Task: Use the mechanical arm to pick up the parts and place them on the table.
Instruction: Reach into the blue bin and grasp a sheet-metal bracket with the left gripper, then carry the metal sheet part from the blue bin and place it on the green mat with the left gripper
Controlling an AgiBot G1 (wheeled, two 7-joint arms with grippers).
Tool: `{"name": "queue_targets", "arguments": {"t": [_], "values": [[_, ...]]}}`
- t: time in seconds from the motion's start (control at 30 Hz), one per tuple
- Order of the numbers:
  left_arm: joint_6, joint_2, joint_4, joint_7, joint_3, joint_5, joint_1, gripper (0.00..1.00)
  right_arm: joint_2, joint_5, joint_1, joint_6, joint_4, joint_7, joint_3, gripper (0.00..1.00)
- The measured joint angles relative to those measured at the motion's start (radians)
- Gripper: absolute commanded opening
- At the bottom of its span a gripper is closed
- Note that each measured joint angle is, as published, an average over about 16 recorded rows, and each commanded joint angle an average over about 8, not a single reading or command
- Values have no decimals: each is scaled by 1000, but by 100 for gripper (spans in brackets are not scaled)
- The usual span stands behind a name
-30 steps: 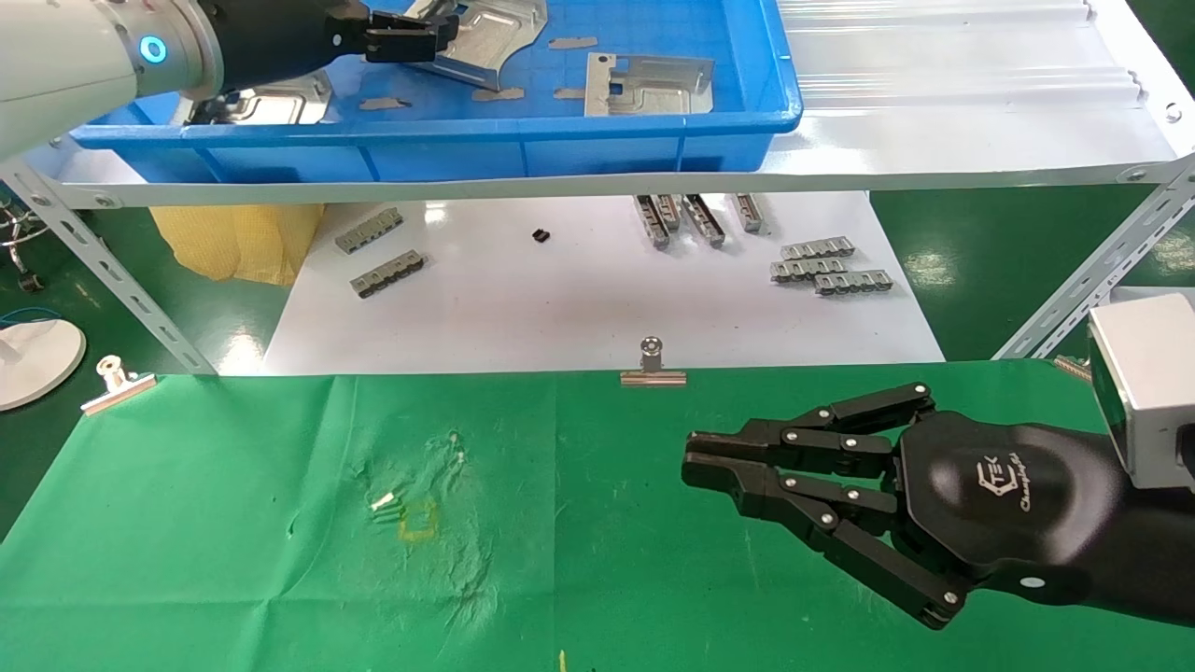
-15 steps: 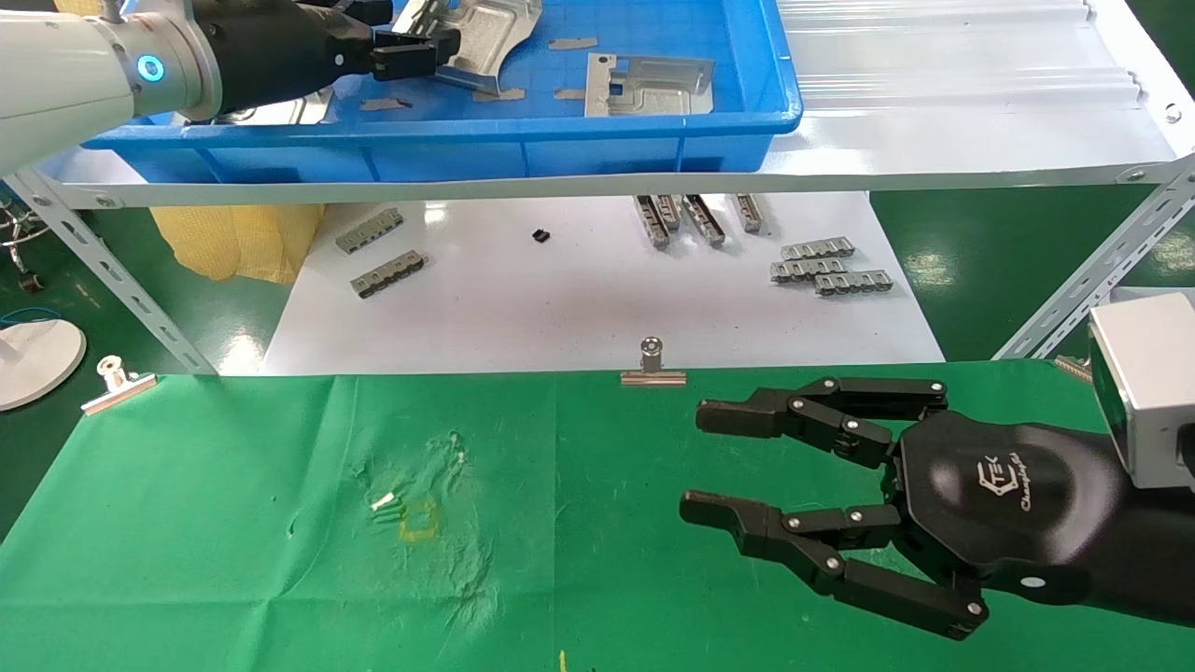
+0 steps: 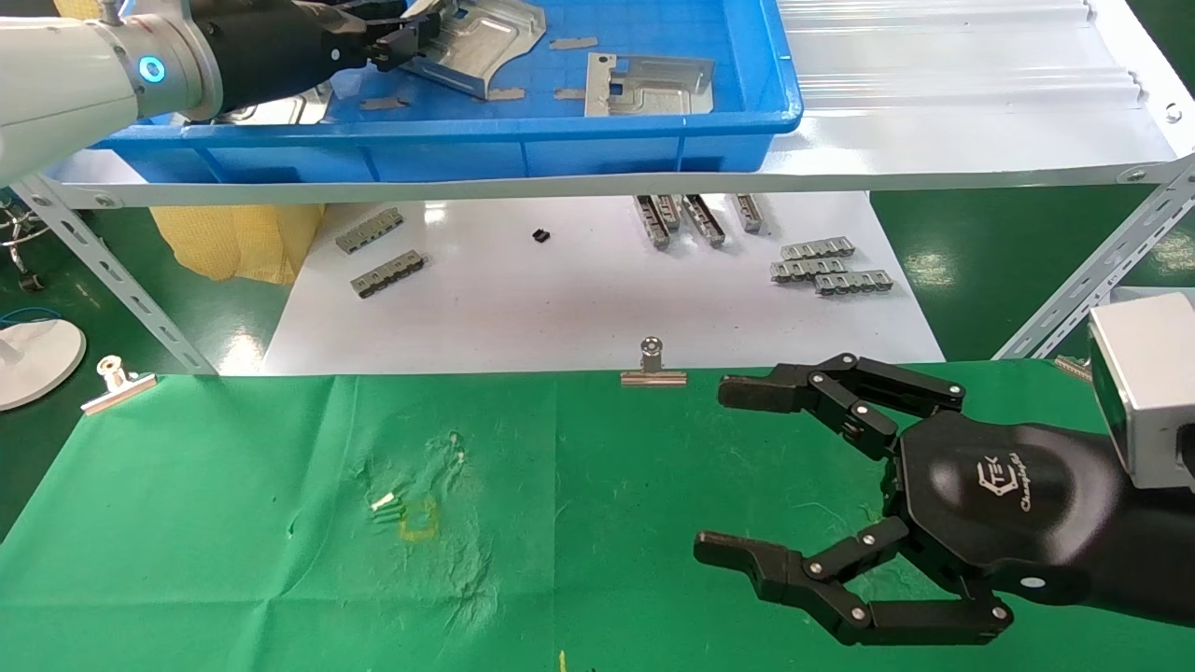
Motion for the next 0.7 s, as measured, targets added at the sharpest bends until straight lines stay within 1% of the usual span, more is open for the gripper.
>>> {"name": "queue_targets", "arguments": {"t": [0.23,0.4,0.57,0.7], "values": [[22,-9,-12,15,-10,-14,-1,0,0,0,0,0,0,0,0,100],[79,-30,-28,33,-23,-33,-6,0,0,0,0,0,0,0,0,100],[198,-69,-53,63,-39,-59,-6,0,0,0,0,0,0,0,0,100],[339,-109,-80,103,-50,-79,3,0,0,0,0,0,0,0,0,100]]}}
